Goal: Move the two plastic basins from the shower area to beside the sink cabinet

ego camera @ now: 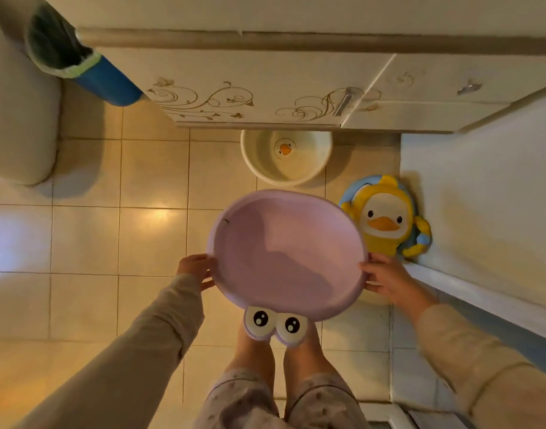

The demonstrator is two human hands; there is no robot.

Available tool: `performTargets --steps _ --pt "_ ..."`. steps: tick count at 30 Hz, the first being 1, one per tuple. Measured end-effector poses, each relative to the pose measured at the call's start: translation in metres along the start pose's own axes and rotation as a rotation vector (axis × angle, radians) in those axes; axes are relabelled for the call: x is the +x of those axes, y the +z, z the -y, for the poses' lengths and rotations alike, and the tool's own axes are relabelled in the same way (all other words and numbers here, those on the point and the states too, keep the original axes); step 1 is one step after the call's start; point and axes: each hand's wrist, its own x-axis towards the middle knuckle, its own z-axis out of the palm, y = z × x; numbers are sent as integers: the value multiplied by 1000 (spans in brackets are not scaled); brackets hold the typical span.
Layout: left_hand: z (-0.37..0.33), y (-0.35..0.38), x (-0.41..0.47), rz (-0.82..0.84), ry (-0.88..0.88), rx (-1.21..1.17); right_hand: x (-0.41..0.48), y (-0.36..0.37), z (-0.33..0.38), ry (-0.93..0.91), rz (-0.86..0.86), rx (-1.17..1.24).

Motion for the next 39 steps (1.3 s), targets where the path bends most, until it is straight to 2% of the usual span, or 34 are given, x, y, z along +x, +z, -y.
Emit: performTargets --steps 6,12,17,22,25,28,33,36,39 --pt "-15 42 124 31 45 117 125 24 13 -12 -19 -36" --pt "-61 87 236 56 163 184 244 51 57 -51 1 -129" --pt "-117 121 305 82 312 208 326 73 124 -219 -190 -193" --pt "-161 155 368 -57 491 286 394 93 178 -417 -265 -192" --pt "-184 173 399 -143 617 480 431 98 203 -507 -408 -309" --pt "-199 185 426 -189 658 606 461 104 215 -541 -513 -438" --pt "-197 203 445 -415 811 1072 486 117 203 -540 -632 -471" --pt "-199 204 448 -453 819 1120 487 122 193 -548 -788 -638" --pt "-195 201 446 -407 791 1087 481 118 187 -594 -767 -694"
